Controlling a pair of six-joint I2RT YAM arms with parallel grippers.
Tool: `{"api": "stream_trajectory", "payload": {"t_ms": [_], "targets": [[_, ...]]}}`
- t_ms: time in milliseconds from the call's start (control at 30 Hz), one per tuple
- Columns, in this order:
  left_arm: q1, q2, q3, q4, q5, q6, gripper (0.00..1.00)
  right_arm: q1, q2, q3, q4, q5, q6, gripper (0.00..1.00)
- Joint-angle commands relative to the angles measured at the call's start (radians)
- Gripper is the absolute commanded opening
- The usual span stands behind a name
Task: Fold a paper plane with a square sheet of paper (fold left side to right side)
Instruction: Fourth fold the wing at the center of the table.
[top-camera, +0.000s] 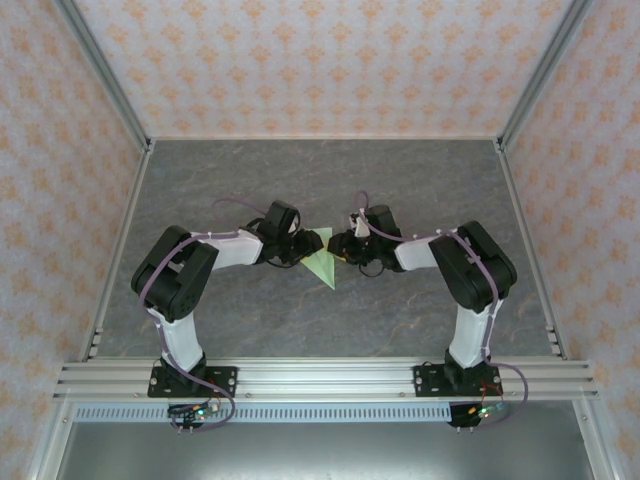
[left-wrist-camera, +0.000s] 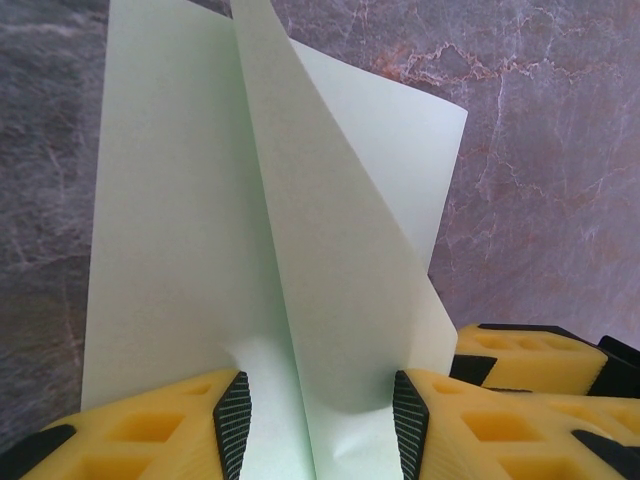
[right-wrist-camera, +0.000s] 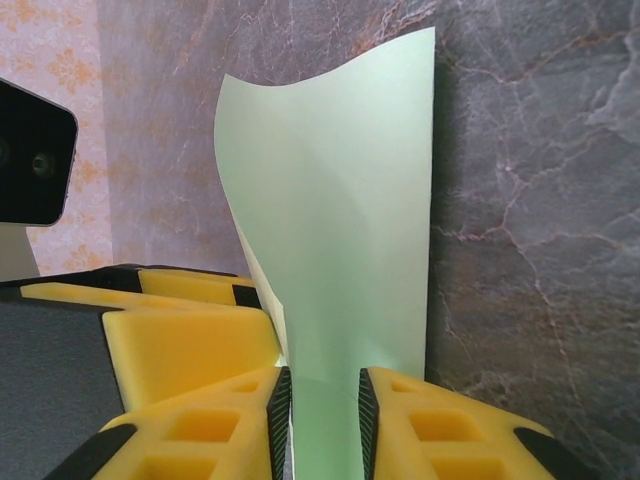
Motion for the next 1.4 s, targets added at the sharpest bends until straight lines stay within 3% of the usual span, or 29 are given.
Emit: {"api": "stream_trajectory", "payload": {"t_ms": [0,133,233,1367], "targets": [[-0.006,0.025,0.003,-0.05,-0.031,0.021,0.46,0.008,0.015,0.032,0.045,-0.02,0.006,0.25],[-0.006,0.025,0.003,-0.05,-0.03,0.023,0.46,0.009,0.017,0.032,0.034,-0.017,0.0,0.13],[-0.006,0.023,0.002,-0.051,-0.029,0.022,0.46,0.008,0.005,0.031,-0.011,0.01,-0.029,0.1],[-0.005,0.019,-0.003,-0.051,-0.028,0.024,0.46,0.002,-0.002,0.05,-0.18,0.103,-0.131,0.1]]}}
